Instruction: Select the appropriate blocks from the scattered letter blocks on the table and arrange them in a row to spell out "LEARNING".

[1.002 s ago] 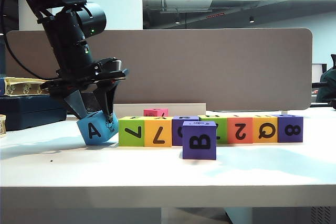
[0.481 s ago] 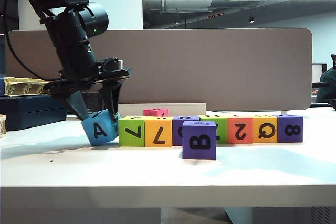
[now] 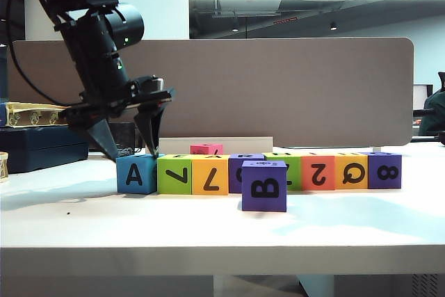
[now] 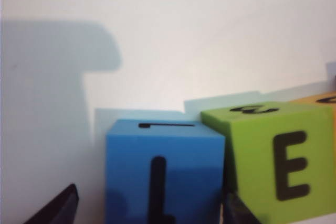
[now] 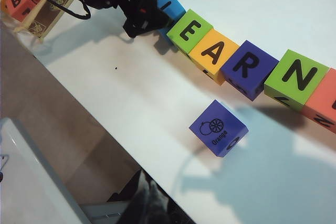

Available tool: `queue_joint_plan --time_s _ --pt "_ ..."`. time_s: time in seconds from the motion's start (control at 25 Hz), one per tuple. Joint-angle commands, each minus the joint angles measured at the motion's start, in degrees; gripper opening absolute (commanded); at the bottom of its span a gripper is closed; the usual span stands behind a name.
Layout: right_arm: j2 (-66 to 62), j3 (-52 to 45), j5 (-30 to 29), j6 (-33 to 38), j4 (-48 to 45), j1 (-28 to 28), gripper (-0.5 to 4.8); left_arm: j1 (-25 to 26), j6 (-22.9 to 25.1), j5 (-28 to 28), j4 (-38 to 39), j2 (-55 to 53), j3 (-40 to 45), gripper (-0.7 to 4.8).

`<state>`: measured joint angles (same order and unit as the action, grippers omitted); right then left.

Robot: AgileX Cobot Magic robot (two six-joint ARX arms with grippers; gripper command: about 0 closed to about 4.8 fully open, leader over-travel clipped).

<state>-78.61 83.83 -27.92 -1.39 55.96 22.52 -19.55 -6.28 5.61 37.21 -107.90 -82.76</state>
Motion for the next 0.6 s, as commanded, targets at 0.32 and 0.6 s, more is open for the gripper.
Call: queue_joint_plan --time_s 0.32,0.6 --pt "0.2 0.3 2.7 -0.2 -0.9 0.1 -0.01 0.3 1.8 -2.3 8.5 0.4 -12.5 3.45" --pt "-2.9 0.3 12.1 -0.2 -0.9 0.0 -0.01 0.5 7.6 -12.5 16.2 0.3 -15.3 3.35"
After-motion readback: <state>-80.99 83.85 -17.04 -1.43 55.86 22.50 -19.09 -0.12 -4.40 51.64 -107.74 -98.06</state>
